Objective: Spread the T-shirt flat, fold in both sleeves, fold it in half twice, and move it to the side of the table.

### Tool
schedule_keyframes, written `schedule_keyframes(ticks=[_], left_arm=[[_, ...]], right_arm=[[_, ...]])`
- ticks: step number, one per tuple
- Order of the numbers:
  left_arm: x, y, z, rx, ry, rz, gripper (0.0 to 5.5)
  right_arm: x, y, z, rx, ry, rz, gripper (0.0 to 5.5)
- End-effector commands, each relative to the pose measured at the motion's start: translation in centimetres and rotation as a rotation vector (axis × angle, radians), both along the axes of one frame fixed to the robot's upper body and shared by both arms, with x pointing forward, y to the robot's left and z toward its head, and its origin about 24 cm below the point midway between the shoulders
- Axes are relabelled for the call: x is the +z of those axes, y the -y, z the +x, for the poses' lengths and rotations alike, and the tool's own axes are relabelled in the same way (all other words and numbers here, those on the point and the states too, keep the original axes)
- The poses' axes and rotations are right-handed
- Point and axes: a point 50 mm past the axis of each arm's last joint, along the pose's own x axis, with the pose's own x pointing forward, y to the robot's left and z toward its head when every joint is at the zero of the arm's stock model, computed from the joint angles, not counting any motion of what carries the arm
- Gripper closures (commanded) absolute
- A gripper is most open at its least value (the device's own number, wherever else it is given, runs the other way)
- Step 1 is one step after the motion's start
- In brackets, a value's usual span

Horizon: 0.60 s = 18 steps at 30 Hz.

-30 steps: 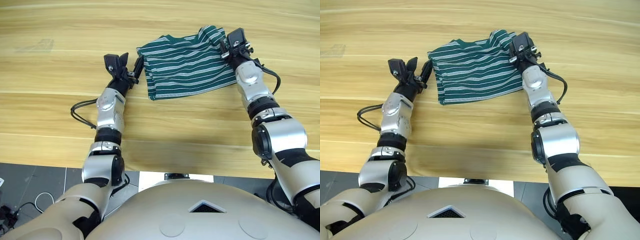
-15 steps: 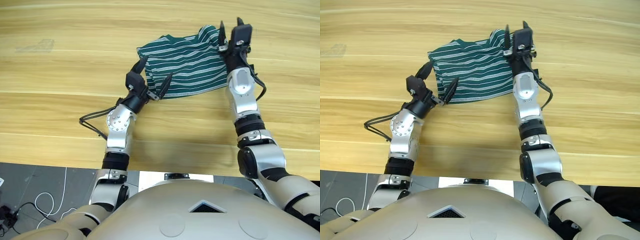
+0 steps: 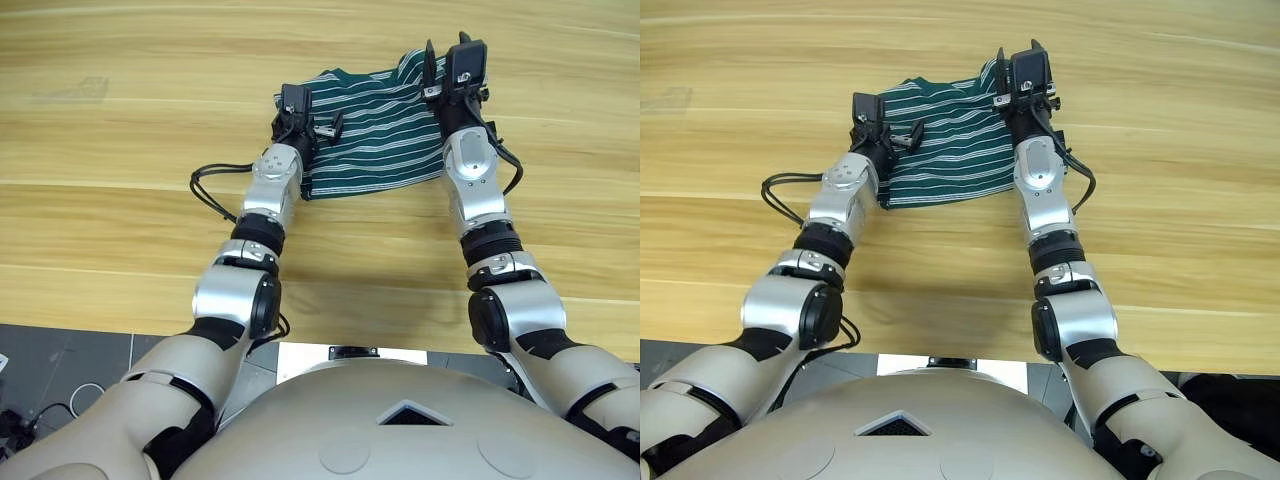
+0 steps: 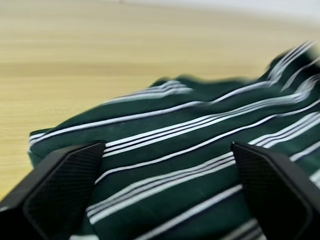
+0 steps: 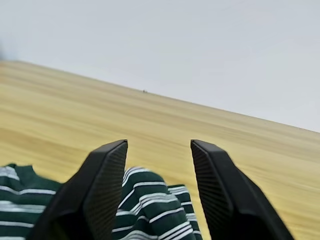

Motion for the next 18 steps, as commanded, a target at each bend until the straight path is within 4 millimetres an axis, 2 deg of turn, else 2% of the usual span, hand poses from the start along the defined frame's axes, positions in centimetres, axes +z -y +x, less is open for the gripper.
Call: schedule_keyframes(ticks=[1,4,7,11,13,18], left_arm=[[-1.6,-3.1,-0.5,0.092,-0.127,0.028,0.81],[-4.7,-3.7,-3.6,0.140,-0.254,-0.063,0.81],[-6.3,-2.6,-9.3,0.082,-0.365,-0.164,0.81],[-5.0,-1.8,-16.0,-0.032,-0.445,-0.206,0.81],[-3.7,-1.6,-19.2,-0.068,-0.479,-0.238,0.81],[-1.4,-1.5,-23.6,-0.057,-0.515,-0.305,0.81]], right_arm=[[0.7,0.6,-1.0,-0.024,0.036,0.043,3.17],[1.6,1.3,-1.8,-0.041,0.063,0.060,3.17],[2.2,2.5,-2.2,-0.082,0.064,0.063,3.17],[1.8,3.4,-2.2,-0.139,0.040,0.066,3.17],[1.3,3.1,-2.3,-0.142,0.016,0.067,3.17],[0.6,2.1,-3.0,-0.091,-0.023,0.031,3.17]])
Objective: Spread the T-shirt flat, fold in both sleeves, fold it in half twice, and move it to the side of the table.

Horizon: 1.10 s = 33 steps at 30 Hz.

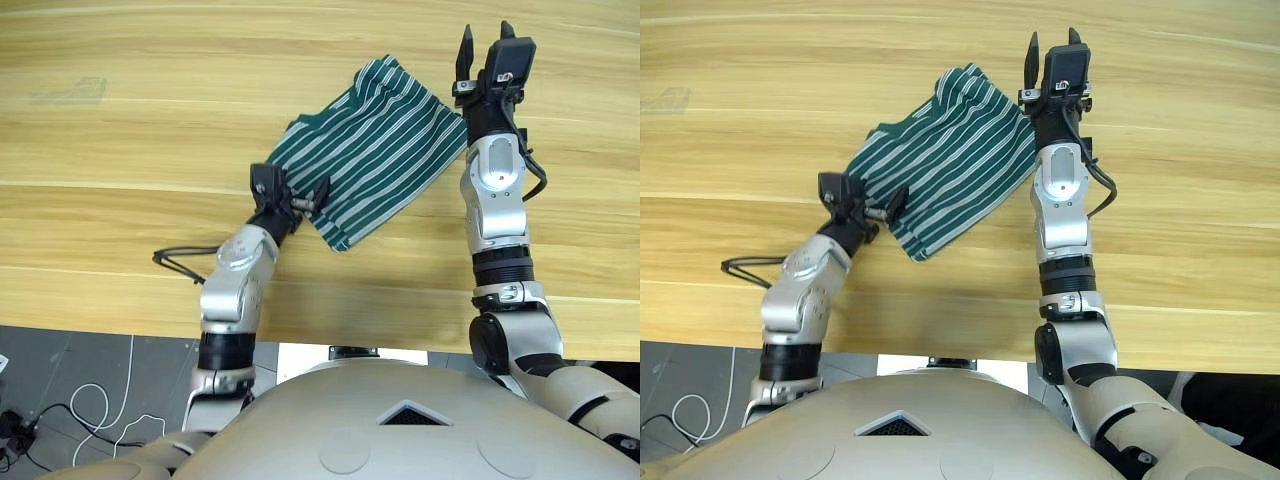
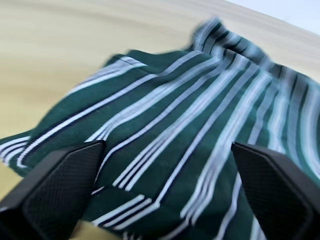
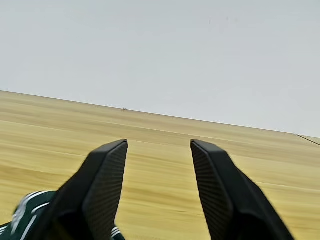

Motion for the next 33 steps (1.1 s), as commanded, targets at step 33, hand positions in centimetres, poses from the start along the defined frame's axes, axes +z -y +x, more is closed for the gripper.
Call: schedule_keyframes(ticks=[33], left_arm=[[-2.7,5.5,-10.4,-0.263,-0.202,-0.242,0.81]], right_arm=[[-6.3,-5.5,0.0,0.251,-0.415,-0.228,3.17]])
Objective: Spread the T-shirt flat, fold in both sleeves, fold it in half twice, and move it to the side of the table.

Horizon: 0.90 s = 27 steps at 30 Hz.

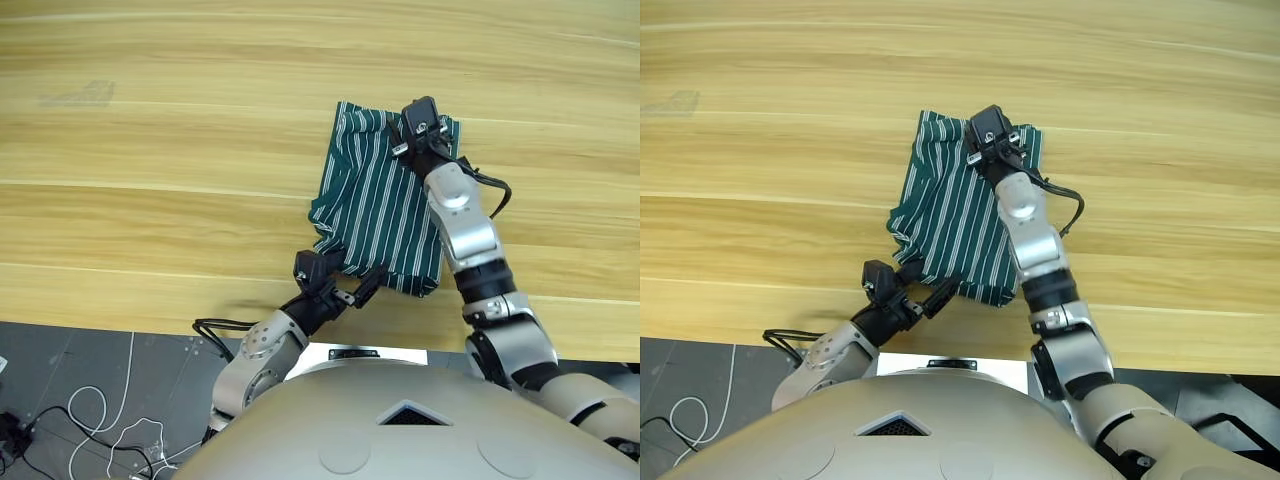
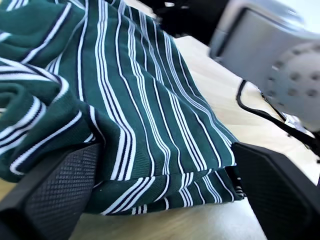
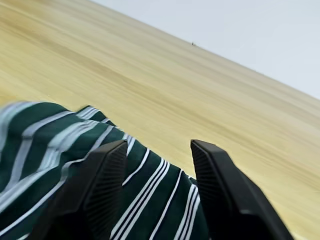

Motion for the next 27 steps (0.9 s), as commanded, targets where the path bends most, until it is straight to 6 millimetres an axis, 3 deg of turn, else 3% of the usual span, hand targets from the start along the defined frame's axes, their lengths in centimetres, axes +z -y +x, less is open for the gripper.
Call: schedule_keyframes(ticks=[1,4,9,15,20,23,27], left_arm=[[-2.4,0.3,-0.9,-0.049,-0.092,0.077,0.81],[-2.9,0.7,-0.1,-0.068,-0.065,0.108,0.81],[-4.4,1.2,0.2,-0.084,-0.072,0.144,0.81],[-6.2,1.3,-1.4,-0.106,-0.144,0.164,0.81],[-7.2,0.3,-3.3,-0.108,-0.210,0.165,0.81],[-6.9,-0.4,-4.2,-0.123,-0.200,0.153,0.81],[-4.1,-1.5,-4.4,-0.160,-0.037,0.024,0.81]], right_arm=[[-1.5,-0.7,0.7,-0.013,-0.040,-0.009,3.17],[-2.9,-1.3,-0.4,0.004,-0.058,-0.007,3.17],[-3.2,-2.7,-1.7,0.072,-0.029,0.006,3.17],[-1.6,-3.2,1.1,0.034,0.001,-0.006,3.17],[0.1,-1.7,3.9,-0.057,0.005,-0.001,3.17],[0.3,-0.6,4.5,-0.105,-0.011,0.010,3.17],[-0.2,0.1,4.3,-0.125,-0.020,0.010,3.17]])
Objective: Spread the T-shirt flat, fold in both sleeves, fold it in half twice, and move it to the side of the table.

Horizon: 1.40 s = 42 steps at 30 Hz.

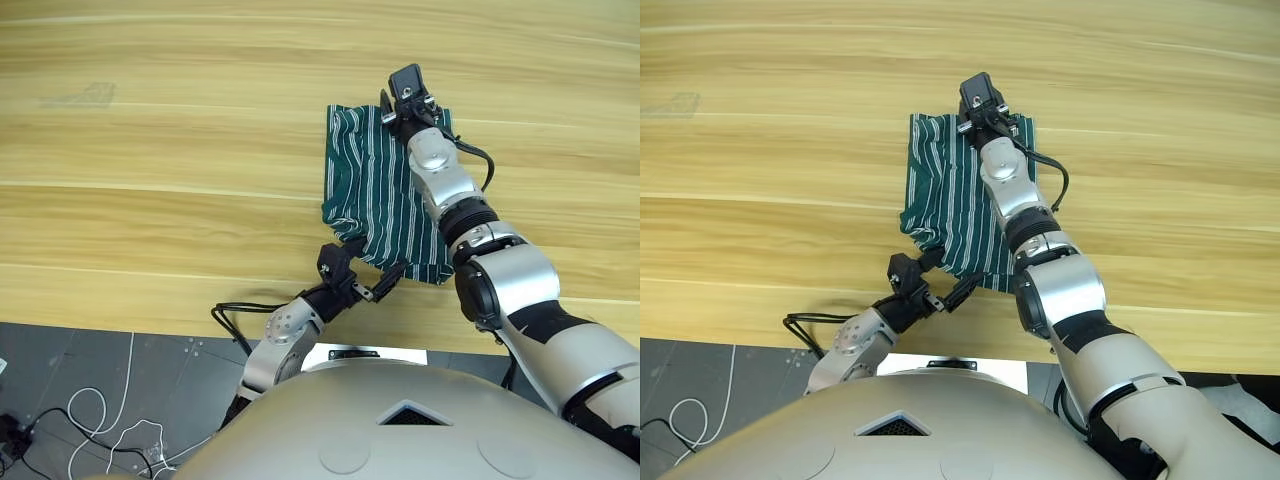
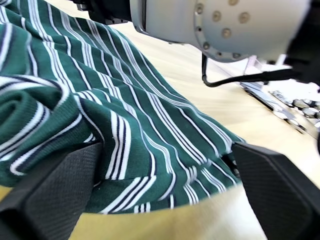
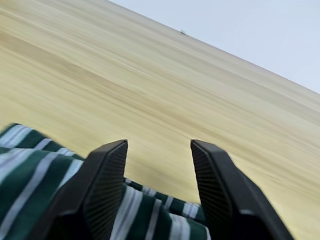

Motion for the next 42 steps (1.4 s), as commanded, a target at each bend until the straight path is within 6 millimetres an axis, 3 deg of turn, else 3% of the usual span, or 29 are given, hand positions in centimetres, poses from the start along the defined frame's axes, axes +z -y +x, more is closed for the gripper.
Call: schedule_keyframes(ticks=[1,5,11,16,19,22,27,32,35,38,42], left_arm=[[-1.4,-3.1,-4.9,-0.048,-0.156,-0.015,0.81],[1.0,-3.7,-4.4,-0.012,-0.038,-0.213,0.81],[1.0,-4.2,-4.8,-0.010,-0.030,-0.232,0.81],[3.9,-5.2,-2.9,0.008,0.134,-0.366,0.81],[5.9,-5.4,-0.5,0.053,0.262,-0.425,0.81],[7.3,-4.8,2.8,0.110,0.342,-0.362,0.81],[5.0,-1.9,9.8,0.195,0.219,0.050,0.81],[3.9,1.5,16.1,0.190,0.213,0.296,0.81],[2.7,3.1,18.0,0.151,0.216,0.366,0.81],[2.0,4.0,18.4,0.115,0.208,0.352,0.81],[1.0,3.6,19.2,0.153,0.163,0.362,0.81]], right_arm=[[0.1,0.8,0.2,-0.029,0.010,0.004,3.17],[0.1,2.2,-0.6,-0.034,0.092,0.050,3.17],[-2.6,4.4,-8.4,-0.056,0.022,0.142,3.17],[-2.8,4.1,-11.6,-0.090,-0.026,0.158,3.17],[-3.9,4.4,-11.9,-0.161,-0.081,0.168,3.17],[-4.3,4.3,-11.6,-0.181,-0.092,0.169,3.17],[-3.8,4.0,-10.9,-0.167,-0.067,0.170,3.17],[-4.3,3.8,-10.9,-0.163,-0.074,0.159,3.17],[-4.5,3.4,-10.9,-0.148,-0.075,0.155,3.17],[-4.7,3.2,-11.0,-0.137,-0.076,0.149,3.17],[-4.8,3.1,-11.0,-0.139,-0.074,0.150,3.17]])
